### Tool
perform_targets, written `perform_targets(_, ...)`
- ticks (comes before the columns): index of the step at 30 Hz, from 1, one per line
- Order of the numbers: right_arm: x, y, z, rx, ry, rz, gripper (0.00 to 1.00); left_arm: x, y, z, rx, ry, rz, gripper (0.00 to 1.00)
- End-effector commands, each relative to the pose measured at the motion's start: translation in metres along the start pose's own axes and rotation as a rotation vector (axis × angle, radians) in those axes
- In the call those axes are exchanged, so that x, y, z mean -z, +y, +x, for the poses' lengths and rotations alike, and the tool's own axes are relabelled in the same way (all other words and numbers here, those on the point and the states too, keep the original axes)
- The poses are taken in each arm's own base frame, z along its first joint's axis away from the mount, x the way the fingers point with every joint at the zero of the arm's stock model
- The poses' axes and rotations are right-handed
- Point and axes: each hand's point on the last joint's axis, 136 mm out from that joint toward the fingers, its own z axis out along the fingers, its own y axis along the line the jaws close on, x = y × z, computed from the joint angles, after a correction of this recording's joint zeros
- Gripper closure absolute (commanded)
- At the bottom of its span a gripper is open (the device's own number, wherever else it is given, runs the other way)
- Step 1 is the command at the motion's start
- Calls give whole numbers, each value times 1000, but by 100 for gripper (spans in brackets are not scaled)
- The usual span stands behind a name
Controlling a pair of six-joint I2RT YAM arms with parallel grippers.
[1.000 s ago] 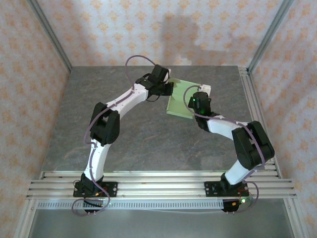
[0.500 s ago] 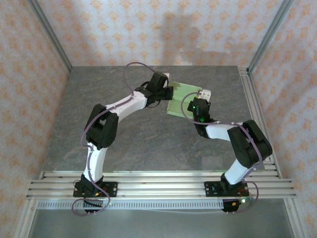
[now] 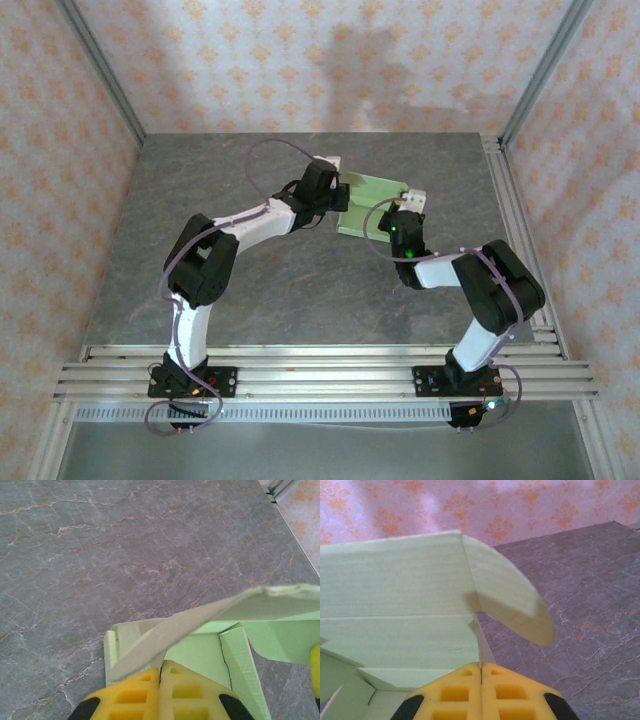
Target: Fold the paper box
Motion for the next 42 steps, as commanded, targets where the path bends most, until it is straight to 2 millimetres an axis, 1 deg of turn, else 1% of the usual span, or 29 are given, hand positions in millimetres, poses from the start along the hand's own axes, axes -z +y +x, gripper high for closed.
perform_targets(1,5,13,0,16,-34,-57,100,19,-22,-30,-3,-135,42,100)
perform_targets(6,7,16,4,24,-43,-73,100,20,-20,-23,-5,-164,41,100)
perform_targets(10,7,18,6,19,-31,-80,99,16,-18,-17,1,-162,38,100)
perform_targets(13,10,17,9,-15,6,-76,99,15,-15,-13,7,-158,33,100)
perform_targets(22,15,23,18,-122,23,-105,99,17,-13,-5,23,-167,40,100)
perform_targets(28,17,21,27,-138,38,-107,99,16,-7,9,45,-160,44,100)
perform_targets(35,20,19,35,-149,55,-115,99,15,-4,20,53,-152,47,100)
perform_targets(39,23,17,41,-169,62,-120,96,15,1,27,60,-148,40,100)
perform_targets(42,24,15,43,-173,63,-118,95,14,2,31,64,-143,35,100)
